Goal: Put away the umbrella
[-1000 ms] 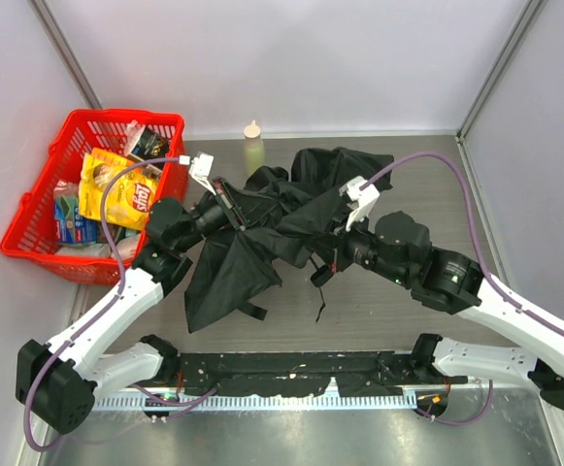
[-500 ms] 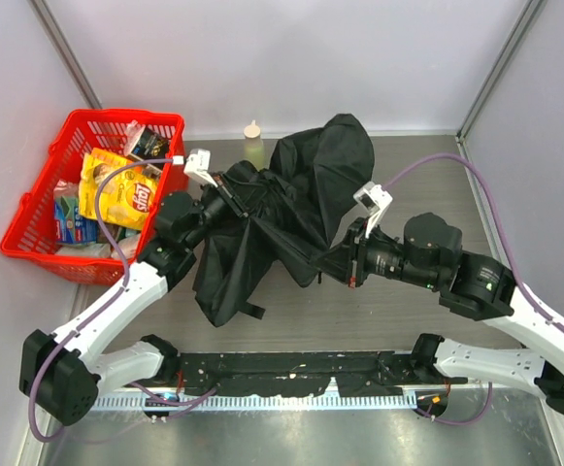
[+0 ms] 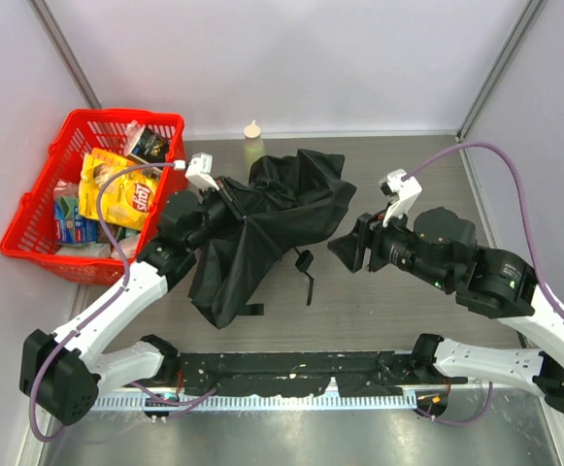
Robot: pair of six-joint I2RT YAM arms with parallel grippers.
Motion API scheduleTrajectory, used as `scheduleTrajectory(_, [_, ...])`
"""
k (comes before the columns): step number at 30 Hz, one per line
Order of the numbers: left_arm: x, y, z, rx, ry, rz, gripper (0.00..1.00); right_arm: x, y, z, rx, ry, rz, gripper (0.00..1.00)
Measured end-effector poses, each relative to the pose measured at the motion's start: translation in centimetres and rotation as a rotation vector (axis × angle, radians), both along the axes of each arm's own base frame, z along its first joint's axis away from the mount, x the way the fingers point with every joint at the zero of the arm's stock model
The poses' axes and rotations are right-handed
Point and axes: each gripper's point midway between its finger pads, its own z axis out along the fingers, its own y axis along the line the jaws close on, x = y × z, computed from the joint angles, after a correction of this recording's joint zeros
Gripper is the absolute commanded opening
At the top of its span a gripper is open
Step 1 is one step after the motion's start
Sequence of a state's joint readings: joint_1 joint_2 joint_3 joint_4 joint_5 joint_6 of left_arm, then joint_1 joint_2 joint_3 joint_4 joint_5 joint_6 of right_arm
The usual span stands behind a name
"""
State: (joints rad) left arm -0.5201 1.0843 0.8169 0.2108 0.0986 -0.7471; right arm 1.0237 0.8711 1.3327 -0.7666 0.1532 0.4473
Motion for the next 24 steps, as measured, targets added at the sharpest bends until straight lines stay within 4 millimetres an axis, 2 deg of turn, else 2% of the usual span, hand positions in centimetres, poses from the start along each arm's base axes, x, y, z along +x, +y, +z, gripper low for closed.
scheduleTrajectory(2, [-0.1, -0.1, 0.0, 0.0, 0.001, -0.008, 0.0, 1.7, -1.5, -0.7, -0.078, -0.04, -0.101, 0.73])
scheduleTrajectory(6, [-0.5, -0.3, -0.1, 0.007, 0.001, -0.053, 0.0, 4.2, -3.3, -1.5, -0.239, -0.145, -0.195, 0.75])
scheduleTrajectory(11, [-1.5, -0.9, -0.5, 0.029, 0.003, -0.134, 0.0, 5.3, -3.2, -2.2, -0.382, -0.24, -0.139, 0.77])
scheduleTrajectory(13, [-2.1, -1.3, -0.6, 0.033, -0.001, -0.175, 0.0, 5.2, -2.6, -2.0, -0.389, -0.27, -0.081, 0.64])
scheduleTrajectory(14, [-2.3, -1.5, -0.5, 0.033, -0.002, -0.193, 0.0, 5.1, -2.2, -1.9, -0.389, -0.283, -0.047, 0.5])
scheduleTrajectory(15, [-2.5, -1.6, -0.5, 0.032, -0.002, -0.206, 0.0, 5.0, -1.8, -1.9, -0.389, -0.289, -0.018, 0.42])
scheduleTrajectory(17, [-2.8, -1.8, -0.5, 0.031, -0.002, -0.228, 0.0, 4.4, -0.3, -2.1, -0.383, -0.289, 0.071, 0.02])
scheduleTrajectory(21, [-2.9, -1.9, -0.3, 0.023, -0.006, -0.235, 0.0, 2.8, 3.7, -2.7, -0.327, -0.23, 0.257, 0.0])
scheduleTrajectory(24, [-2.0, -2.0, -0.1, 0.0, -0.005, -0.211, 0.0, 1.1, 7.0, -3.3, -0.264, -0.156, 0.381, 0.0])
